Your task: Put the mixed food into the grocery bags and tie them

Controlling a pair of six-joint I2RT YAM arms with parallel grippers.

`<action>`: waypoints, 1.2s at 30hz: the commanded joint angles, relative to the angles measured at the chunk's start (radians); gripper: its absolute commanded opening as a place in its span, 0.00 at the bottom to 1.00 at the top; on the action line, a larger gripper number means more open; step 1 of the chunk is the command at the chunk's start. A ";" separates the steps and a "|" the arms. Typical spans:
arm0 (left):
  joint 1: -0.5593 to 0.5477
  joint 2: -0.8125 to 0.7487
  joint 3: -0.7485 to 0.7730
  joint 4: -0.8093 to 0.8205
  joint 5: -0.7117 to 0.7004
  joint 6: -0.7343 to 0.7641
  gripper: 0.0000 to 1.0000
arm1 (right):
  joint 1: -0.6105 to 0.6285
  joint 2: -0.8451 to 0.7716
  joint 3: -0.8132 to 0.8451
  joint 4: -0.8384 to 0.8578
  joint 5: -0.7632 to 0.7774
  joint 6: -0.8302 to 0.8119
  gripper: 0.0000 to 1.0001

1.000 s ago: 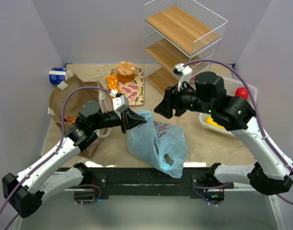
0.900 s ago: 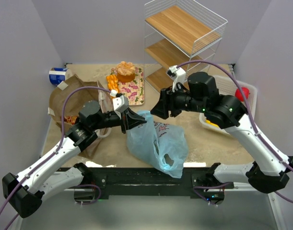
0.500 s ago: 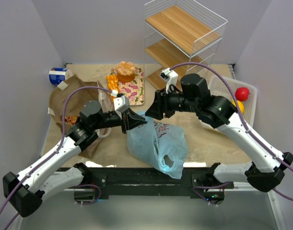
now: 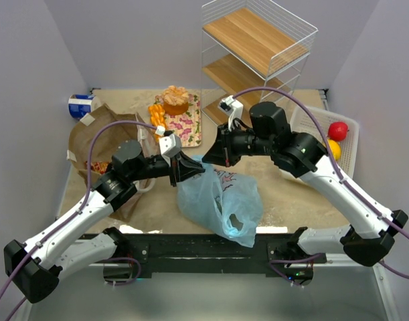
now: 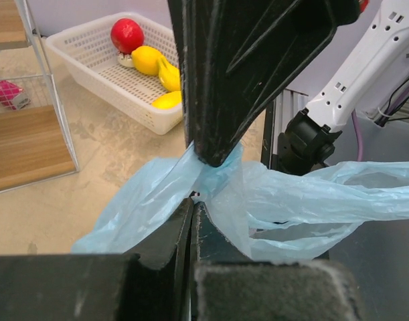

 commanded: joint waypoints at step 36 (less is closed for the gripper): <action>-0.008 0.090 0.021 0.561 0.125 -0.223 1.00 | -0.016 -0.071 0.100 0.059 0.038 0.069 0.00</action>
